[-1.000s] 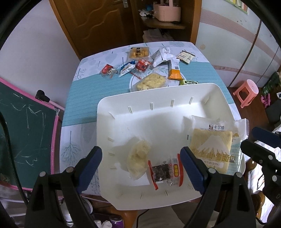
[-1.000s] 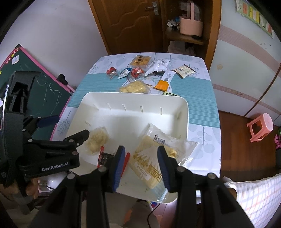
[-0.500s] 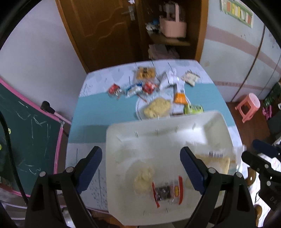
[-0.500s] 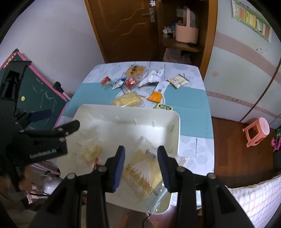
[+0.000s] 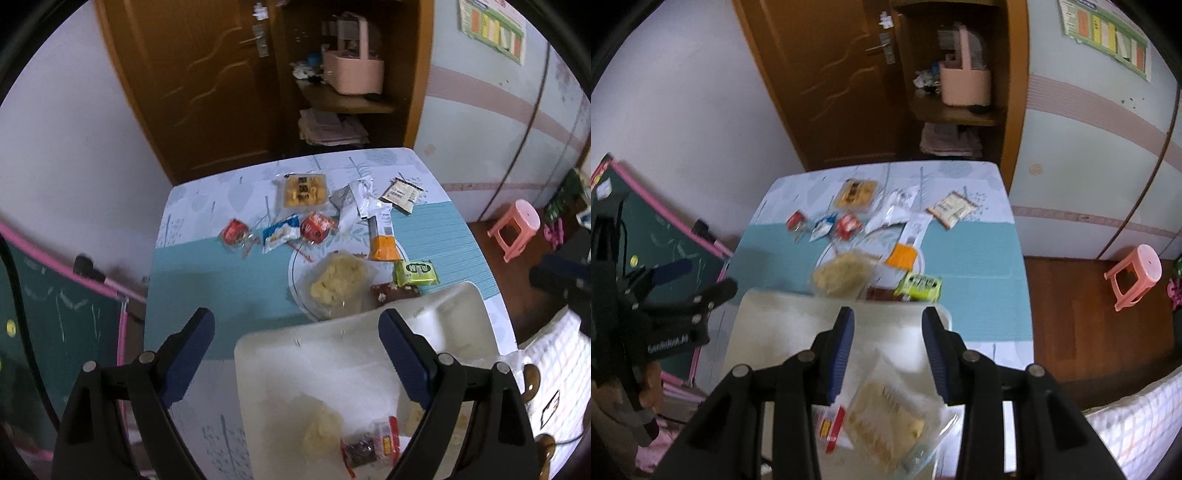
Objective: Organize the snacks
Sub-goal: 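Withdraw both tools from the tray back toward the snacks, then grasp the clear bag of crumbly yellow snack with the left tool while the right tool grasps the green packet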
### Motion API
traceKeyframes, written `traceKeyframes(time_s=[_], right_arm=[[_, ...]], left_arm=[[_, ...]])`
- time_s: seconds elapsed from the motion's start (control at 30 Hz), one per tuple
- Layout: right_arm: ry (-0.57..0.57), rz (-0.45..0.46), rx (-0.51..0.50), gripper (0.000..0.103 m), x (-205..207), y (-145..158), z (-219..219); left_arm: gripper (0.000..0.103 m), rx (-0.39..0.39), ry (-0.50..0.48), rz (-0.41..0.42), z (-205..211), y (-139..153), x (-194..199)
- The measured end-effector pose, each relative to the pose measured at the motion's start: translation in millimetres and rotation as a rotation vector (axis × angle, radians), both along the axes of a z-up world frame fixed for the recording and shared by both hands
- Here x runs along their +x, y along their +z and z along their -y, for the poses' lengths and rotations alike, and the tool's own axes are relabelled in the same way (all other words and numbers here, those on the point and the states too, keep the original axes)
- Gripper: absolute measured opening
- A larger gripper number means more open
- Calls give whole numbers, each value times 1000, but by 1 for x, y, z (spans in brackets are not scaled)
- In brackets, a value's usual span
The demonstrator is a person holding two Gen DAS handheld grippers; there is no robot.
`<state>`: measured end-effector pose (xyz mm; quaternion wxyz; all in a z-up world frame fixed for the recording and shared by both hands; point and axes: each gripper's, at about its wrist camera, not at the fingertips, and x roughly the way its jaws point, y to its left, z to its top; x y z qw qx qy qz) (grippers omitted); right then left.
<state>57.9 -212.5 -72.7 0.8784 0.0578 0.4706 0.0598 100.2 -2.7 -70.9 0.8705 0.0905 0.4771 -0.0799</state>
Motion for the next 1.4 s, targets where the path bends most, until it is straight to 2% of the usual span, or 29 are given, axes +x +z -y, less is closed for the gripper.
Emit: traceKeyframes(time_s=[0.23, 0.4, 0.63, 0.77, 0.93, 1.07, 1.2, 1.4], right_arm=[[-44, -31, 31, 38, 57, 0, 15], [-67, -120, 57, 40, 100, -25, 20], [-86, -313, 104, 40, 145, -94, 23], [-114, -433, 121, 40, 159, -137, 25], [-174, -563, 200, 40, 165, -181, 33], [-188, -600, 199, 41, 167, -195, 30], [-195, -590, 195, 45, 171, -195, 26], [-164, -598, 79, 50, 179, -194, 7]], left_arm=[[90, 3, -99, -60, 19, -17, 54], [90, 23, -155, -135, 40, -50, 92], [90, 24, -227, -293, 65, -108, 122], [90, 41, -256, -369, 75, -139, 131], [90, 49, -263, -443, 80, -166, 139], [90, 50, -262, -480, 80, -181, 142], [90, 51, -255, -511, 78, -191, 144], [90, 67, -254, -533, 79, -203, 146]])
